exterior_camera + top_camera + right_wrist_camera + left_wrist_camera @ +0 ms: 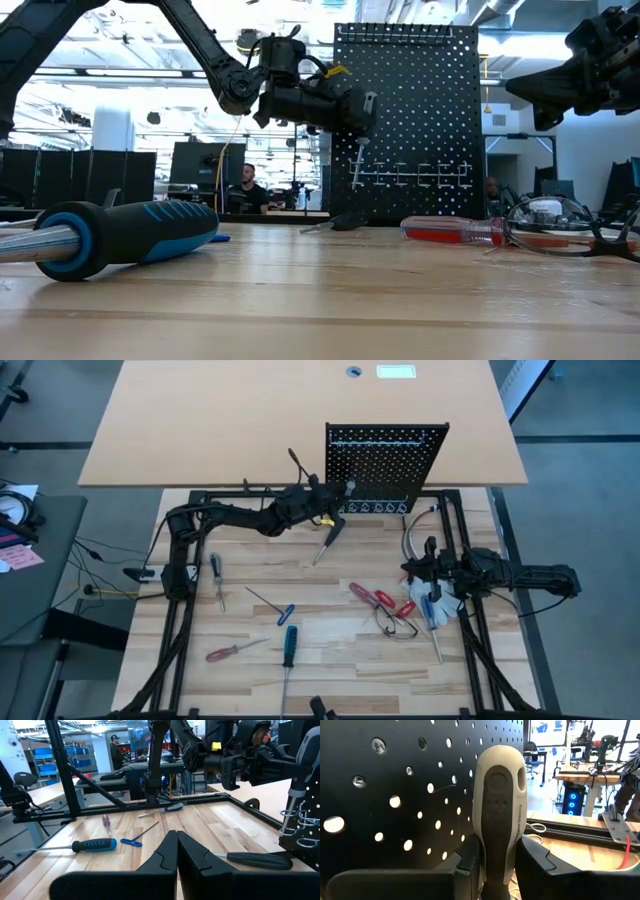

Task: Hang tools onto peg board
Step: Hang the top gray screwdriver on the pegboard, then hang the right red screwdriver on the pegboard

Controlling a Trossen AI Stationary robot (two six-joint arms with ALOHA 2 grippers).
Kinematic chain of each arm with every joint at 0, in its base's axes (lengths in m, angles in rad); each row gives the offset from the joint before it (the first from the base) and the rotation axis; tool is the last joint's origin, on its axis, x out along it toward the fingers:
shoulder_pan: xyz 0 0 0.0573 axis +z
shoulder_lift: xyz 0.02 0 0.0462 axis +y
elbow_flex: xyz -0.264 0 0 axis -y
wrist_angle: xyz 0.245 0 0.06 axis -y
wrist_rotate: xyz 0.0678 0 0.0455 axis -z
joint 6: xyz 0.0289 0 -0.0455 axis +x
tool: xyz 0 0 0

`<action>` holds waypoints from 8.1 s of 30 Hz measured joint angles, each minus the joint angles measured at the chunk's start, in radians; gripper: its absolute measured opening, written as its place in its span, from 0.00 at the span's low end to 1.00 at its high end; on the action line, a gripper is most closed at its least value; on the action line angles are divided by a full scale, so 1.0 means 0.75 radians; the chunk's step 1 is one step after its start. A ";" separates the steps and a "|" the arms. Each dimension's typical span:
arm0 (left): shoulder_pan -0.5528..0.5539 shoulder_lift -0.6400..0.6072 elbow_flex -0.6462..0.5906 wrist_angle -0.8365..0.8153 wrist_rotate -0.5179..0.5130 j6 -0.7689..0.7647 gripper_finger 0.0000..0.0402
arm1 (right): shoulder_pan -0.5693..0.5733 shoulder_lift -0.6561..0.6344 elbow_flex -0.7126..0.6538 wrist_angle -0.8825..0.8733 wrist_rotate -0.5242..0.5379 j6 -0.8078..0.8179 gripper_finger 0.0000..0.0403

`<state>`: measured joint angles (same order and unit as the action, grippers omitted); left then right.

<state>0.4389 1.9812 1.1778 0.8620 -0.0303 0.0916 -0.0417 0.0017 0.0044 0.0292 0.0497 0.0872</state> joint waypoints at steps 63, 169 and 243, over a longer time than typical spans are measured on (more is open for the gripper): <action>-0.703 -0.961 -0.421 -2.009 -0.276 -0.452 0.34 | 0.000 0.000 0.001 0.000 0.000 0.000 0.02; -0.855 -0.960 -1.230 -0.395 -0.658 -0.362 0.34 | 0.121 2.385 1.216 -0.526 0.178 0.714 0.40; -0.658 -0.327 -0.358 -0.024 -0.254 0.042 0.50 | 0.335 1.788 0.759 1.681 0.247 -0.653 0.29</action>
<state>-0.0543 1.7363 0.9092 0.8443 -0.2207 0.1234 0.2092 1.3426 0.5739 1.2898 0.2348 -0.4023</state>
